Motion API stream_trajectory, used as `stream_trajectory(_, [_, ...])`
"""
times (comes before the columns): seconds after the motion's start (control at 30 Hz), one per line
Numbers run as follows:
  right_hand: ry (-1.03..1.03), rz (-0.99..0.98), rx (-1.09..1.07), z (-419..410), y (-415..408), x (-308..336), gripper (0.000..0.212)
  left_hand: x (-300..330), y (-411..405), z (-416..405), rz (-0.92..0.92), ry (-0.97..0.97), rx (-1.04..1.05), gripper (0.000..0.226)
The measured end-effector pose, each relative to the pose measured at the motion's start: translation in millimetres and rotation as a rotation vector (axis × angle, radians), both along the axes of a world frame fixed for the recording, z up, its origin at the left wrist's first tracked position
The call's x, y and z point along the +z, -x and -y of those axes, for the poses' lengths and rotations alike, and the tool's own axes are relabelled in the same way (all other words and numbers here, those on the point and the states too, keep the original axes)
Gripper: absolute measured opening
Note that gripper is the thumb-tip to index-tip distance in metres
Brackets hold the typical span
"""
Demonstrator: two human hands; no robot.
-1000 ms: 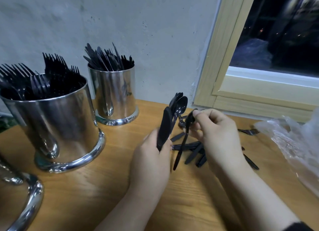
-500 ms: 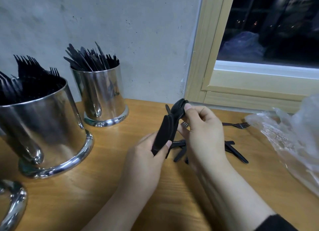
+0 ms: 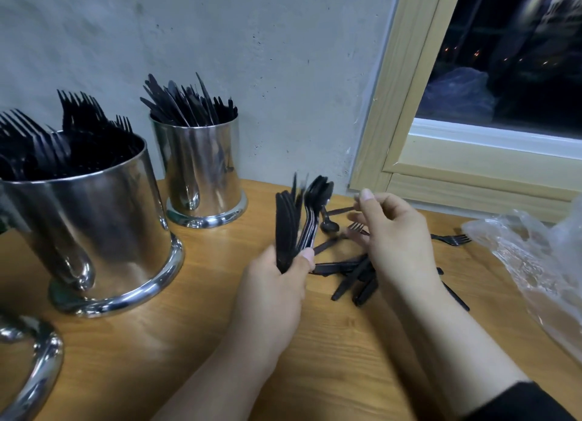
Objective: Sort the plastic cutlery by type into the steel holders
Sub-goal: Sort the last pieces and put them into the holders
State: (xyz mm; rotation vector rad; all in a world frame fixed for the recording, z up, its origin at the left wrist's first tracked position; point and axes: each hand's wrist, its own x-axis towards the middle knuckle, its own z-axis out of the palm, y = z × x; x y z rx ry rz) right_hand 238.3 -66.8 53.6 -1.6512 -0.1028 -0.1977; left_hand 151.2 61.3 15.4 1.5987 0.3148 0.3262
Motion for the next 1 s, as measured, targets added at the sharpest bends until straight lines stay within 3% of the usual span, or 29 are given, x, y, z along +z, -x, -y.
stream_trajectory(0.07, [0.442, 0.088, -0.018, 7.1, -19.1, -4.9, 0.013, -1.6, -2.5, -2.9, 0.008, 0.093, 0.025, 0.023])
stream_trajectory(0.17, [0.927, 0.145, 0.061, 4.2, -45.9, -18.3, 0.029, -3.5, -4.3, -4.8, 0.018, 0.163, 0.038, 0.024])
stream_trajectory(0.27, [1.200, 0.182, 0.069, -7.8, -59.1, -25.8, 0.035, -3.4, -5.1, -5.6, 0.023, 0.215, 0.029, 0.022])
stream_trajectory(0.37, [1.286, 0.168, 0.062, -14.4, -65.3, -33.1, 0.031, -2.3, -5.5, -5.7, 0.028, 0.223, 0.021, 0.023])
stream_trajectory(0.5, [1.204, 0.258, -0.004, -12.8, -66.8, -39.9, 0.020, -2.0, -6.2, -5.5, 0.039, 0.237, 0.032, 0.023])
stream_trajectory(0.57, [0.981, 0.324, -0.054, -7.9, -61.1, -32.0, 0.018, -0.4, -5.9, -4.8, 0.058, 0.237, 0.040, 0.023])
stream_trajectory(0.67, [0.531, 0.252, -0.036, 4.9, -42.1, -13.2, 0.014, 0.4, -5.4, -5.8, 0.079, 0.205, 0.071, 0.026])
stream_trajectory(0.83, [0.058, 0.113, 0.053, 29.8, 3.0, -5.1, 0.010, 1.1, -2.9, -7.5, 0.123, -0.107, 0.165, 0.021])
stream_trajectory(1.0, [-0.145, -0.082, 0.223, 49.0, 24.1, -13.6, 0.010, 1.3, 2.0, -3.2, 0.137, -0.398, 0.126, 0.011])
